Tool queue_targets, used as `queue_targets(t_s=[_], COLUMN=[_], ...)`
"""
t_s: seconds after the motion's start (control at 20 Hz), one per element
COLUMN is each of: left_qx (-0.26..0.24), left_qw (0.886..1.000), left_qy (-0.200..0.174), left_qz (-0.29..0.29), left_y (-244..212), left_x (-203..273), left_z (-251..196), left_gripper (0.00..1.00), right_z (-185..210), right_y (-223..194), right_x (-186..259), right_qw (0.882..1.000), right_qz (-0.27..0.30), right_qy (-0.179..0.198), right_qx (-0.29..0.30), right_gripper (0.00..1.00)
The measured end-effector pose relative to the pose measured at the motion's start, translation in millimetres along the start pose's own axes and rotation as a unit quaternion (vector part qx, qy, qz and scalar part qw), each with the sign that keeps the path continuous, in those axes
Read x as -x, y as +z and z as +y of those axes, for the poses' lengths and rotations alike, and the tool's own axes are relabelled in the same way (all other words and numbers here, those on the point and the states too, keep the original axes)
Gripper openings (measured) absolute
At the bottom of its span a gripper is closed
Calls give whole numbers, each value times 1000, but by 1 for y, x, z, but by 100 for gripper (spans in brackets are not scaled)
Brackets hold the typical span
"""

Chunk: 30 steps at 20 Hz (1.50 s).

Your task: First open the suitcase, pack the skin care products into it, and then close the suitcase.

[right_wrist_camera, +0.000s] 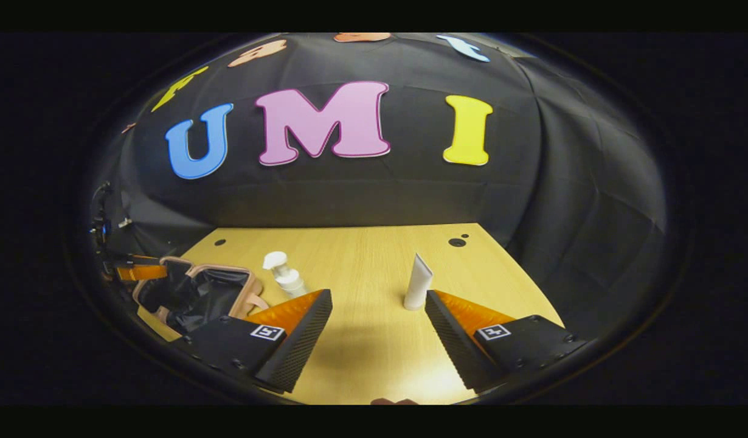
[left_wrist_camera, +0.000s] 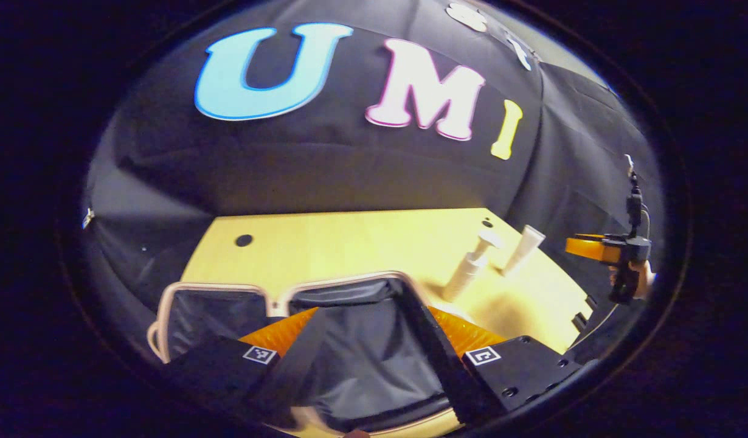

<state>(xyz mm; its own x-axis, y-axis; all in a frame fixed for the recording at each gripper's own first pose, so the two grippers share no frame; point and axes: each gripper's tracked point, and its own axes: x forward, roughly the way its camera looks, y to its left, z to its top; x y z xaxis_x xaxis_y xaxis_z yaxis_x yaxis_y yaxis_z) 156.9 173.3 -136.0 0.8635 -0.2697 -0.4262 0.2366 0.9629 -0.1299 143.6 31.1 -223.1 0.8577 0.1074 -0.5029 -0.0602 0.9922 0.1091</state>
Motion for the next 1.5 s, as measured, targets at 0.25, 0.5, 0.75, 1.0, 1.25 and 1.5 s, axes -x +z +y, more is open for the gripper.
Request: queue_targets(t_s=[0.25, 0.5, 0.75, 1.0, 1.25, 1.5], left_qx=[-26, -13, 14, 16, 12, 15], left_qw=[997, 994, 991, 991, 988, 990], left_qy=[-54, -7, 36, 71, 85, 39], left_qz=[52, 112, 129, 112, 126, 131], left_y=[-14, -37, -54, -41, -33, -24], left_x=[-67, -137, -186, -219, -230, -169], left_z=[-107, -119, -99, -83, -84, -102], left_gripper=[97, 97, 97, 100, 60, 57], right_z=[-18, -35, -37, -39, -49, -32], right_y=[-20, -40, -65, -80, -89, -62], right_x=[-37, -80, -129, -171, -178, -147], right_qw=[999, 996, 993, 991, 989, 987], right_qz=[35, 65, 94, 107, 134, 123], right_qy=[29, 49, 63, 72, 62, 95], right_qx=[19, 37, 34, 29, -6, -33], right_gripper=[99, 98, 99, 99, 44, 40])
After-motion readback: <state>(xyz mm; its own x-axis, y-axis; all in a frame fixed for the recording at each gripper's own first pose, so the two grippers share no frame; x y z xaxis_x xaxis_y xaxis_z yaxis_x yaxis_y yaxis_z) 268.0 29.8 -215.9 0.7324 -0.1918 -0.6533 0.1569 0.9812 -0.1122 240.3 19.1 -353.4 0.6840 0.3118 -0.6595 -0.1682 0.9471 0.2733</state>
